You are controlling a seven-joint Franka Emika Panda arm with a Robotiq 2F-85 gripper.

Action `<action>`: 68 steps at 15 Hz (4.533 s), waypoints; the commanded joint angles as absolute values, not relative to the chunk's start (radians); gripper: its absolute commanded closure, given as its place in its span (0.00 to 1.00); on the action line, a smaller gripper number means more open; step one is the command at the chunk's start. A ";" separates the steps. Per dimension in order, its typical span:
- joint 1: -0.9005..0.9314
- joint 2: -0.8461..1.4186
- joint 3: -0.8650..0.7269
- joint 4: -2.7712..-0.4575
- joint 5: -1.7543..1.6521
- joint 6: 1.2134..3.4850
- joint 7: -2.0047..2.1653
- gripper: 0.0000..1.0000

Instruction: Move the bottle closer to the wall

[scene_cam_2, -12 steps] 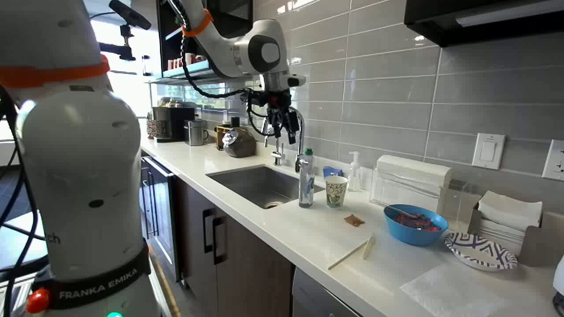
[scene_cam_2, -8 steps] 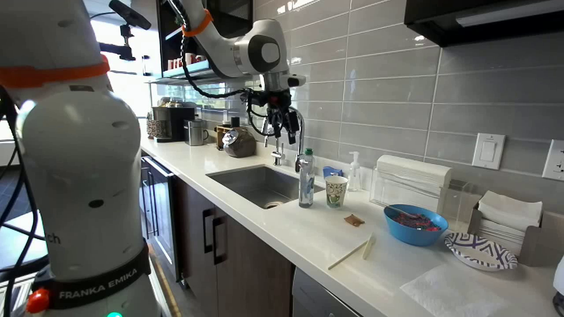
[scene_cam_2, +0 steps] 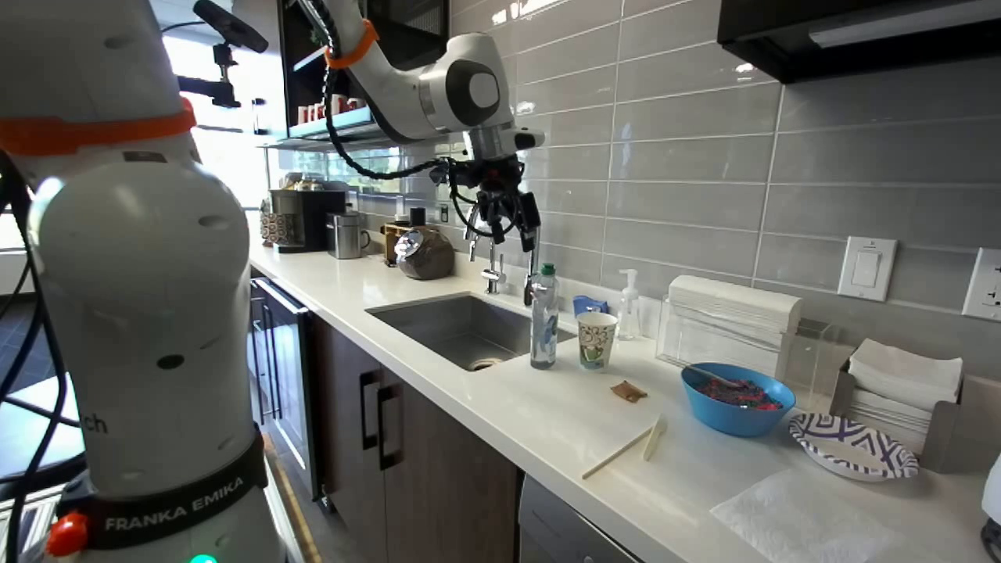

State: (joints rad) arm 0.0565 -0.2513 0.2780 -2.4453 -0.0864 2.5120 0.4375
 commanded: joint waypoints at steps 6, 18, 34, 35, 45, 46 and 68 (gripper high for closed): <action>0.081 -0.083 0.233 -2.357 -0.193 2.745 0.237 0.00; 0.121 0.119 0.197 -2.232 -0.069 2.835 -0.077 0.08; 0.093 0.202 0.207 -2.169 0.031 2.813 -0.215 0.81; 0.091 0.205 0.211 -2.167 0.036 2.819 -0.227 0.90; 0.122 0.238 0.158 -2.028 0.029 2.796 -0.043 0.91; 0.129 0.254 0.143 -1.998 0.014 2.796 -0.009 0.91; 0.400 0.730 -0.130 -1.315 -0.237 2.627 0.402 0.91</action>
